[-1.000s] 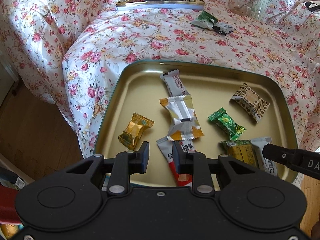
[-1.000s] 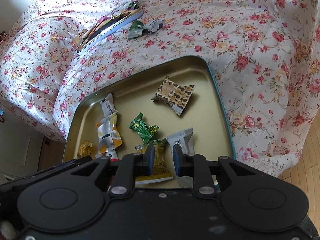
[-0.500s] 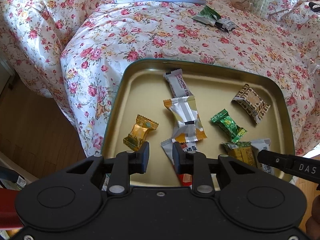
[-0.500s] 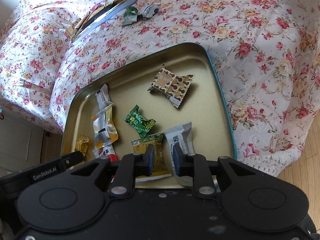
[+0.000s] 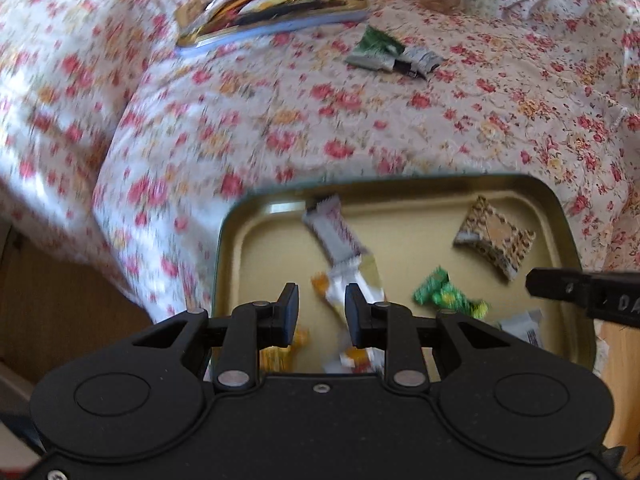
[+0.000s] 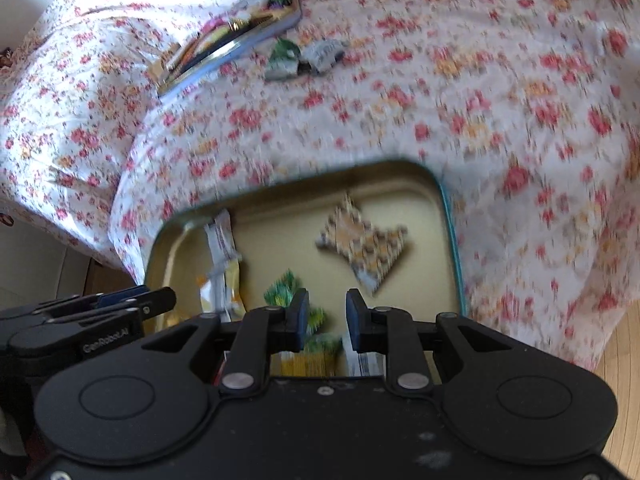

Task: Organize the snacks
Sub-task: 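Move both open tools back toward the snack pile, then grasp the green-white packet with left tool while right tool grasps white-blue packet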

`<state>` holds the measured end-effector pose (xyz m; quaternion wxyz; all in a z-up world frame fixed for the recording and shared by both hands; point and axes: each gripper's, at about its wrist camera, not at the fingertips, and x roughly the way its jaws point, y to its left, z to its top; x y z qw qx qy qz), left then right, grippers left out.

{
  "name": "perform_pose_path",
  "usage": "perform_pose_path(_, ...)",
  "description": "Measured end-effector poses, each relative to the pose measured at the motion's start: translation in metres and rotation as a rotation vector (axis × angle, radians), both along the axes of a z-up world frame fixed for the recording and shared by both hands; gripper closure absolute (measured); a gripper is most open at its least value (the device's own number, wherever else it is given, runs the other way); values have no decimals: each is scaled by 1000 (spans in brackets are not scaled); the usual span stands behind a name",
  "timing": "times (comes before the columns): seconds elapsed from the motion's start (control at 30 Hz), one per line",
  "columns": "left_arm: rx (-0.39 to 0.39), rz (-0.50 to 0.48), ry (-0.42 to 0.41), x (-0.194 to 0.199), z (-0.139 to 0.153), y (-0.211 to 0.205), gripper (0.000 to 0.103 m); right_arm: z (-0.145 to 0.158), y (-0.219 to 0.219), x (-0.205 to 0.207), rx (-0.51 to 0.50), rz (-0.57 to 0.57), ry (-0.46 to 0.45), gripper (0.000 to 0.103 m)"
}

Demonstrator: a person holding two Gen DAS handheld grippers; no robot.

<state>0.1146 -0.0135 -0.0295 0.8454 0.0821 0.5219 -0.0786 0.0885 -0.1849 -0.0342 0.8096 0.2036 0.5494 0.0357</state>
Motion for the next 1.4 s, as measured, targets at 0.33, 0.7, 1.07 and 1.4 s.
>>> perform_pose_path(0.33,-8,-65,-150,64,4,-10,67,7,-16,64,-22,1,-114,79)
perform_pose_path(0.7,-45,-204,-356,138,-20,-34,65,-10,-19,121,-59,11,-205,79)
perform_pose_path(1.07,-101,-327,-407,184,-47,-59,64,-34,-27,148,-63,-10,-171,79)
perform_pose_path(1.4,-128,-356,-401,194,-57,-64,45,-44,-33,158,-43,-26,-159,78)
